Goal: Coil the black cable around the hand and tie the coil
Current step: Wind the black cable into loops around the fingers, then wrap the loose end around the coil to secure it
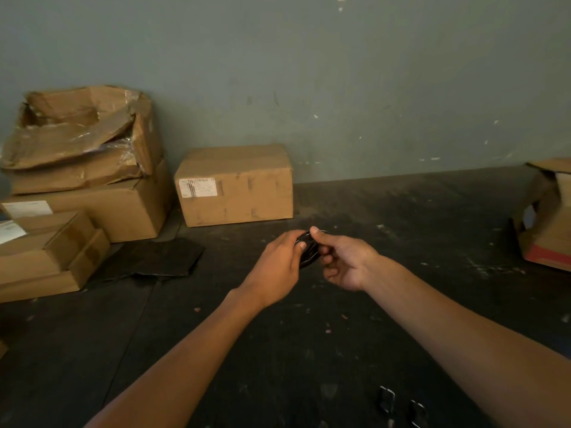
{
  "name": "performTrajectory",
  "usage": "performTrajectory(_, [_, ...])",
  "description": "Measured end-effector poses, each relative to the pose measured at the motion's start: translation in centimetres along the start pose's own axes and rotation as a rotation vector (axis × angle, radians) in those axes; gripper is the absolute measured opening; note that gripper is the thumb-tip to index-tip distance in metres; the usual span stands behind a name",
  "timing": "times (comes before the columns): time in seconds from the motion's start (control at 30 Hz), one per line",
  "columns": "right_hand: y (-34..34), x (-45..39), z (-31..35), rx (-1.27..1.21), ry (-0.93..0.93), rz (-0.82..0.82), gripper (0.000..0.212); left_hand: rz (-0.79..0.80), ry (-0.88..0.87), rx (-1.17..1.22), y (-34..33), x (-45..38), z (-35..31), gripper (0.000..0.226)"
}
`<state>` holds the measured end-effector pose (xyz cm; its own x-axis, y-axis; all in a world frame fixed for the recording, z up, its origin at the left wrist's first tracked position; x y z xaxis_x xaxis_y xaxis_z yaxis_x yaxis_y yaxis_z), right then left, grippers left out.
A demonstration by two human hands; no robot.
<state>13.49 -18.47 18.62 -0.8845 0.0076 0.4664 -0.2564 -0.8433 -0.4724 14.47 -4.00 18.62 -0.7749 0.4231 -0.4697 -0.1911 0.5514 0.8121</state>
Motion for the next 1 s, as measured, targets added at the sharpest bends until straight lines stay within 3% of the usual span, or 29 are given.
performTrajectory(0.17, [1.9,-0.2,-1.6,0.100,-0.110,0.018,0.021,0.066,0.015,-0.033,-2.0,1.1,0.6,0.026])
performTrajectory(0.27, [4.1,-0.1,-2.6,0.275,-0.077,0.007,0.025,0.074,0.035,-0.054,-3.2,2.1,1.1,0.026])
performTrajectory(0.43, [10.5,1.1,-5.9,0.921,0.048,0.037,0.019,0.129,0.090,-0.051,-5.4,5.0,2.3,0.031])
performTrajectory(0.57, [15.8,2.4,-10.0,1.436,-0.112,0.057,0.026,0.237,0.168,0.021,-6.9,6.9,2.5,0.034])
performTrajectory(0.7, [18.4,3.4,-13.1,1.406,-0.167,-0.052,0.018,0.313,0.164,0.076,-8.6,8.2,1.7,0.035])
performTrajectory(0.8, [18.8,3.2,-14.0,1.387,-0.154,-0.092,0.027,0.349,0.161,0.078,-9.4,8.6,1.5,0.036])
performTrajectory(1.0, [17.7,2.0,-13.6,1.447,-0.136,-0.083,0.025,0.381,0.207,0.160,-10.1,9.1,1.5,0.023])
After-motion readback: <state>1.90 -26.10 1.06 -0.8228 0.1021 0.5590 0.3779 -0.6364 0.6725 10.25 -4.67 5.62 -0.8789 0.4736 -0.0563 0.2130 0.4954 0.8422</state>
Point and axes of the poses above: each hand's wrist, its own x-axis away from the middle knuckle, its own y-axis out of the back of the hand, z = x × y, the point moved 3 cm from there along -x, towards the middle knuckle, and after that the axes turned 15 degrees about -x, right-handed, at the moved point
